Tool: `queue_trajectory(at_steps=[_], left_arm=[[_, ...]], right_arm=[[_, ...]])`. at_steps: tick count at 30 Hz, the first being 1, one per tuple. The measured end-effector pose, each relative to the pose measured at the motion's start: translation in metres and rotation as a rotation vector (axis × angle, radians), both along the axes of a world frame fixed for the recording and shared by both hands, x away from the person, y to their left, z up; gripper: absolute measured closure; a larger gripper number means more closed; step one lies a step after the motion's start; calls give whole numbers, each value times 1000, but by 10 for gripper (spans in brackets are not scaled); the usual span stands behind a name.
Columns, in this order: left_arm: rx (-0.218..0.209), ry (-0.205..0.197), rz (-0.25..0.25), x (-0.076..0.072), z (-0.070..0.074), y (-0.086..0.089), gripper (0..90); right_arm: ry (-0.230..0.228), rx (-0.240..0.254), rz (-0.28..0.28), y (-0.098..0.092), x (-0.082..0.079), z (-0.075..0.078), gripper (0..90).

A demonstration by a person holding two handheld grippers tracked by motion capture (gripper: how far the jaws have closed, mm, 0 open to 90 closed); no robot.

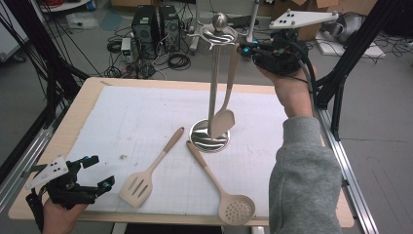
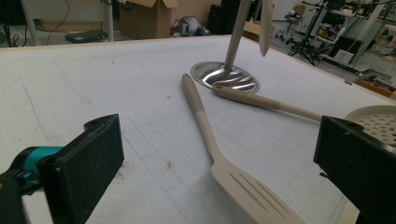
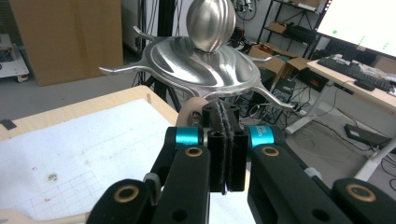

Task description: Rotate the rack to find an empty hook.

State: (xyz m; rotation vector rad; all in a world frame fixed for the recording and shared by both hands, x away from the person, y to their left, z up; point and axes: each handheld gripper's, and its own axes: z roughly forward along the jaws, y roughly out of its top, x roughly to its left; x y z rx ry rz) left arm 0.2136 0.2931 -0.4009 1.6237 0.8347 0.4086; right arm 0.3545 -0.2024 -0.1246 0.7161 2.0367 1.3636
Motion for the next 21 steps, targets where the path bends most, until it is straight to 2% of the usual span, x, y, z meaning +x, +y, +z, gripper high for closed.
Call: queue_trajectory(at_steps=[21], left_arm=[[0, -2, 4, -1, 0, 2, 20]], right_arm=[[-2, -3, 36, 12, -9, 0, 900]])
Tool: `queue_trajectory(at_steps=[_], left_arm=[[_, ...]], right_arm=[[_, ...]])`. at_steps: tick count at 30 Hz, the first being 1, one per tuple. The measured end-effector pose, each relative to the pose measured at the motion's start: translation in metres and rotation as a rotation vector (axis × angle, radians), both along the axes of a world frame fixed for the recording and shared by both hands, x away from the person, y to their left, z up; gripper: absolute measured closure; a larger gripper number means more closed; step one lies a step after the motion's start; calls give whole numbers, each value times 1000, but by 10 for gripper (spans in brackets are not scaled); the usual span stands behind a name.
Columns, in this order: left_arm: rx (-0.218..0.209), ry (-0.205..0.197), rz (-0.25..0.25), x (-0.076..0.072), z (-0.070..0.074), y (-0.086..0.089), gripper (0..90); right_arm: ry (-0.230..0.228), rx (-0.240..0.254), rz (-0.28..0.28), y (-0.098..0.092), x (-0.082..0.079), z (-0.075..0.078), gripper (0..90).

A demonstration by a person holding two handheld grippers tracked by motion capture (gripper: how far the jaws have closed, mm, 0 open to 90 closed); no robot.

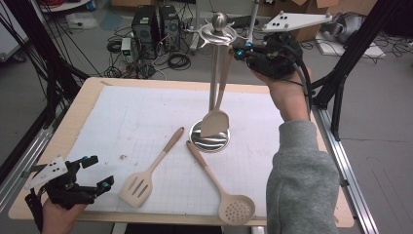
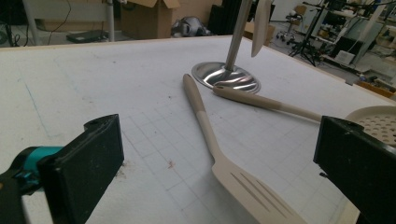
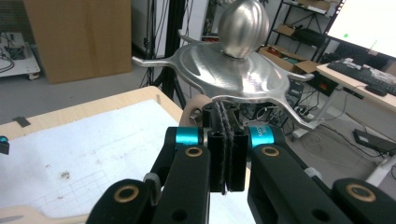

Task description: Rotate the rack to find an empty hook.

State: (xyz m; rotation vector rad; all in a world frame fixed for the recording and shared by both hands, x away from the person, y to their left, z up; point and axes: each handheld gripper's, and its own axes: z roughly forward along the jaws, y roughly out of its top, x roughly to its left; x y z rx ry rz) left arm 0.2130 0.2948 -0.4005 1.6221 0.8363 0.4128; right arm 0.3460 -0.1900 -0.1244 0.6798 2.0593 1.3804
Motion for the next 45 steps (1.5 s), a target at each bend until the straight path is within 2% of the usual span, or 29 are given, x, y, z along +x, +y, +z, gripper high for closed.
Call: queue_trajectory(at_steps=[25, 38, 41, 45], left_arm=[[-7, 2, 9, 0, -1, 2, 20], [4, 2, 6, 0, -1, 1, 20], [4, 0, 5, -1, 0, 0, 20], [2, -1, 8, -1, 0, 0, 20]], right_arm=[[-4, 3, 49, 20, -2, 0, 900], [-5, 26, 30, 15, -5, -3, 899], [2, 13, 14, 14, -7, -6, 899], [-11, 41, 12, 5, -14, -8, 898]])
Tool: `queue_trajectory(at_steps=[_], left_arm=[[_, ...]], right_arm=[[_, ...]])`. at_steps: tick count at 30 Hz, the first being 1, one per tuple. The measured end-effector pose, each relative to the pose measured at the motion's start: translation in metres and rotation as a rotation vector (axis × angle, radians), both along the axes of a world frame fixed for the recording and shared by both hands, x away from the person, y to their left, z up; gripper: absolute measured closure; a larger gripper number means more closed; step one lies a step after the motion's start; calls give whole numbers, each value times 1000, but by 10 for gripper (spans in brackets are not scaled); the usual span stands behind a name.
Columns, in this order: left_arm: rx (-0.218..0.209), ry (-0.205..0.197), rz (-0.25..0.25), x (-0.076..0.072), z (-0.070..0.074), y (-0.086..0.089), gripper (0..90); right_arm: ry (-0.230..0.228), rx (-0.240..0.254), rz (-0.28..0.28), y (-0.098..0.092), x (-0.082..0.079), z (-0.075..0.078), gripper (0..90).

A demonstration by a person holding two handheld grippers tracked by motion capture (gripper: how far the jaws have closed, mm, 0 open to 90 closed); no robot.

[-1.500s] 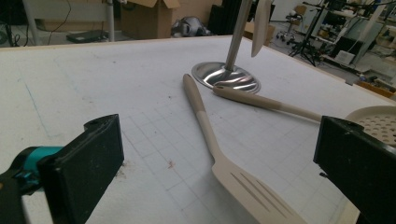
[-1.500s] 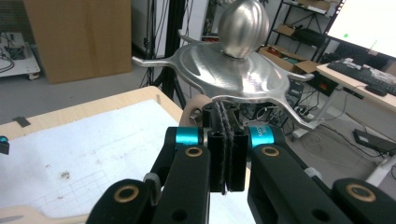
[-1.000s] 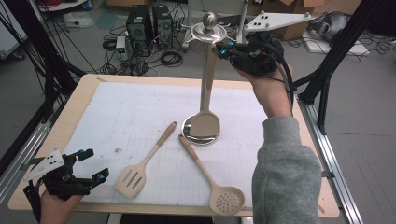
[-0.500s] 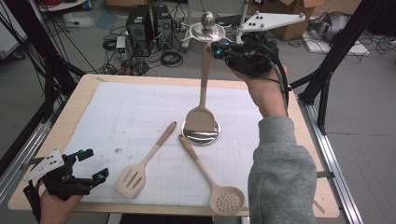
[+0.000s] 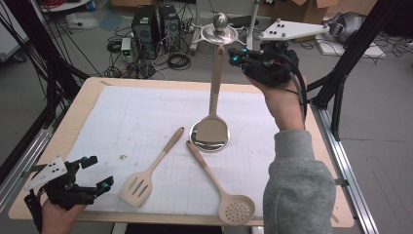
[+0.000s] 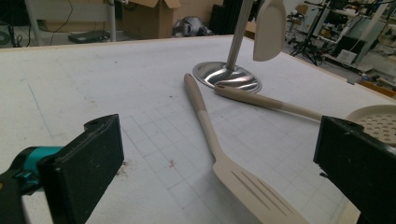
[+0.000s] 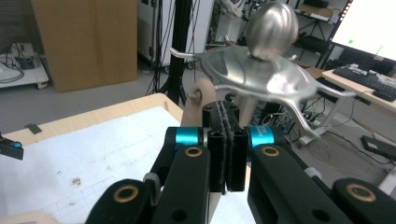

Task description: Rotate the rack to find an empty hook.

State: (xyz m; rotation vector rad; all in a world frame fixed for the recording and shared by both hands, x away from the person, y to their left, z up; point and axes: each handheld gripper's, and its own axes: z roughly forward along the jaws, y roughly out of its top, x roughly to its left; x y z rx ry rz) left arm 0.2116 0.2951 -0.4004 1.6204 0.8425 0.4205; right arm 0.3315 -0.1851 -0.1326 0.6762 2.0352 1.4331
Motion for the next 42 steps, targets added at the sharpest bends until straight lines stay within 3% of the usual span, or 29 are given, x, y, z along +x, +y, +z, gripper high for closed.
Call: queue_trajectory(at_steps=[5, 11, 16, 25, 28, 30, 34, 42], left_arm=[[-1, 4, 4, 0, -1, 1, 21], [-8, 9, 9, 1, -1, 2, 20], [-3, 11, 16, 0, -1, 4, 20], [-2, 5, 21, -2, 0, 5, 20], [-2, 7, 21, -2, 0, 5, 20], [-3, 7, 21, -2, 0, 4, 20], [0, 5, 23, -3, 0, 3, 20], [13, 6, 26, -5, 0, 2, 20]], right_arm=[[3, 50, 1, -18, -11, -7, 893], [13, 66, 21, -33, -20, -18, 774], [22, 66, 21, -38, -25, -30, 561], [45, 119, 10, -46, -37, -44, 248], [80, 145, 30, -50, -39, -50, 139], [80, 141, 36, -52, -42, -55, 119], [72, 181, 39, -61, -49, -67, 111], [79, 189, 53, -75, -62, -90, 111]])
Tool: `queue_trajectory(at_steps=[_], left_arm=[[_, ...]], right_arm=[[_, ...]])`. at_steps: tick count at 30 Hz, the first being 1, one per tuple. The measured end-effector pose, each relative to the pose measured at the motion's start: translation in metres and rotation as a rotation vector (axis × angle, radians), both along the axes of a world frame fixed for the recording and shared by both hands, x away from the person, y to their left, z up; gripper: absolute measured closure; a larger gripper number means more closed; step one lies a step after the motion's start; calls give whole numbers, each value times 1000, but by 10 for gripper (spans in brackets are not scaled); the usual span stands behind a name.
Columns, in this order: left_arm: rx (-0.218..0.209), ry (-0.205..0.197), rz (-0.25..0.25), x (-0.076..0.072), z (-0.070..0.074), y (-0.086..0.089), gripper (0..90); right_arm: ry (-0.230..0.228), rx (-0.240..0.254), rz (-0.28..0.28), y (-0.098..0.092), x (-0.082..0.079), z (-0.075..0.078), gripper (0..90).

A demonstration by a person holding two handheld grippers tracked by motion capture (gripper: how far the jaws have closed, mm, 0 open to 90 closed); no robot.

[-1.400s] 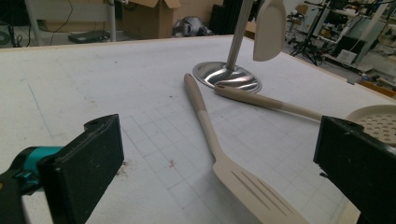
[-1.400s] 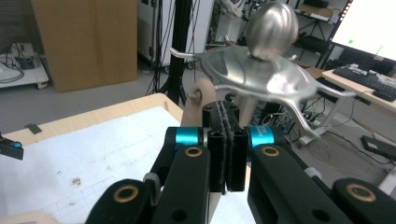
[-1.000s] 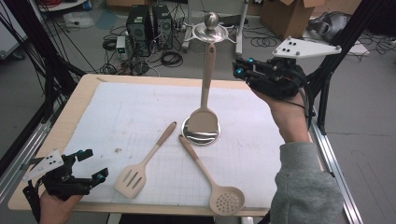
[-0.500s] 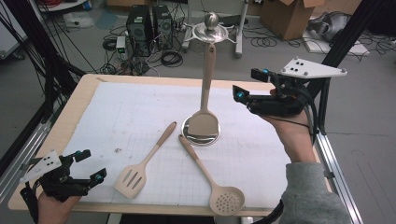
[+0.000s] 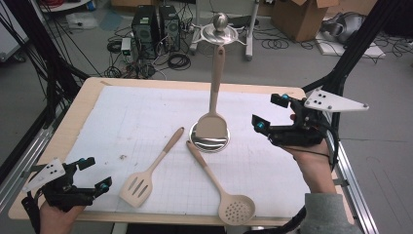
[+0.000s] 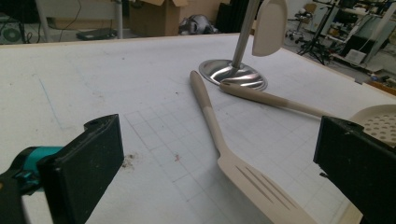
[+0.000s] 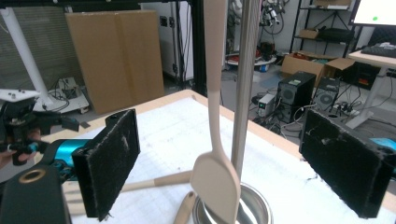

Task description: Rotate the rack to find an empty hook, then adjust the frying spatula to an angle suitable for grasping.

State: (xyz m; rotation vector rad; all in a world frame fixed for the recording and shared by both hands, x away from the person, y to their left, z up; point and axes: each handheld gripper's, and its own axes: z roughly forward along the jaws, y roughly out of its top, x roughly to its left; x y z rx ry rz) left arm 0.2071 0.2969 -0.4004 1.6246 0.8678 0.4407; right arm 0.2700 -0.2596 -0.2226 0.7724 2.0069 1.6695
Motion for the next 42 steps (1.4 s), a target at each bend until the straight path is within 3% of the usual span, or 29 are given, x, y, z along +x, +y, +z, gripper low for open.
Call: queue_trajectory(at_steps=[11, 22, 31, 42], left_arm=[[11, 6, 2, 2, -2, -3, 20], [-37, -13, -10, 6, 1, -5, 18], [-23, -24, -7, 8, 5, -10, 17], [32, -43, -42, 16, 10, -38, 18]], right_arm=[[21, -1, -5, -14, -8, -21, 111], [39, -10, -1, -21, -13, -32, 111], [69, -13, -2, -24, -15, -47, 111], [106, 2, -3, -30, -16, -71, 111]])
